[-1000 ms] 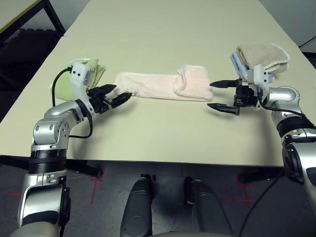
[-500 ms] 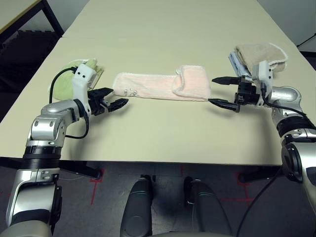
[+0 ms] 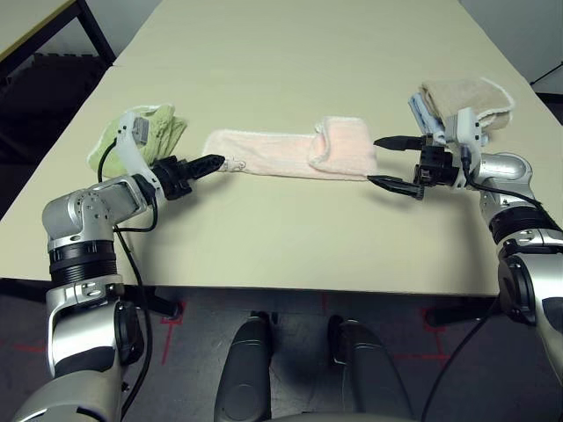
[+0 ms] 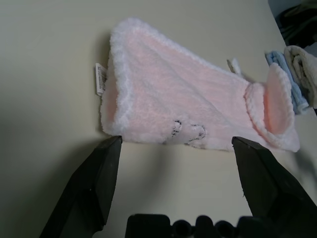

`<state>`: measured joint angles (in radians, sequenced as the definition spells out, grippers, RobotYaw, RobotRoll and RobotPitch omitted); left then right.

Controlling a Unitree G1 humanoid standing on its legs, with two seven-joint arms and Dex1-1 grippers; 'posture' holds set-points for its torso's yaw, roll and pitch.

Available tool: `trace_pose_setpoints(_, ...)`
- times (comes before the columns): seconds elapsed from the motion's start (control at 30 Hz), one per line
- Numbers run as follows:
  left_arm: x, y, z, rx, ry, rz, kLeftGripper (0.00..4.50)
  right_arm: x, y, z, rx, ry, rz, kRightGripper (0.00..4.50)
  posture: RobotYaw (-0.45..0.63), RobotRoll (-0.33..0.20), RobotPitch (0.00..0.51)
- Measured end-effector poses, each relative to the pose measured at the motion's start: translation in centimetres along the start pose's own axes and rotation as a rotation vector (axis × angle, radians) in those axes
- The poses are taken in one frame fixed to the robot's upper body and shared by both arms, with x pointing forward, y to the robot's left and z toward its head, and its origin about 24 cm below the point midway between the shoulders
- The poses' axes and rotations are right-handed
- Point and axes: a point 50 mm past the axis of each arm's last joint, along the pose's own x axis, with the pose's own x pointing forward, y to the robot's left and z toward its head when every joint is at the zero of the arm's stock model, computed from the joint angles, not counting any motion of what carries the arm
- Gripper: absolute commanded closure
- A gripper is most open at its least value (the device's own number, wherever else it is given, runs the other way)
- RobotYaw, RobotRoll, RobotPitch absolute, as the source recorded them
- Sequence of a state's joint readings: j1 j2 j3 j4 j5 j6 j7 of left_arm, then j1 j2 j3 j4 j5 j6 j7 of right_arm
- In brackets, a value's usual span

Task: Fold the towel and set it aside.

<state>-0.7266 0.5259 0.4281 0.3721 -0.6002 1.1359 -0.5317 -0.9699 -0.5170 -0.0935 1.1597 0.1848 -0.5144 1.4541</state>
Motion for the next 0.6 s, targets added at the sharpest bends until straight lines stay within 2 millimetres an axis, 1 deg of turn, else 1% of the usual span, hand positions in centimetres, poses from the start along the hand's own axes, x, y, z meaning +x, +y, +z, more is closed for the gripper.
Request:
trace_pose_setpoints(0.17,0.3,0.7,0.3,-0.074,-0.016,0.052,0.00,0.0,0.0,0.1,-0.004,-0.001,0.000,0.07,0.07,0.000,0.160)
trace_pose_setpoints(0.47,-0.3,1.3,0.9,-0.079,-0.020,0.103,0.00,0.1,-0.1,0.3,-0.018,-0.004,0.003,0.07,0.07,0.000,0.161)
trace_pose_setpoints(0.6,-0.2,1.4,0.9,-0.106,-0.032,0.104,0.00,0.1,-0.1,0.3,-0.019,-0.004,0.002,0.07,0.06,0.000,0.161)
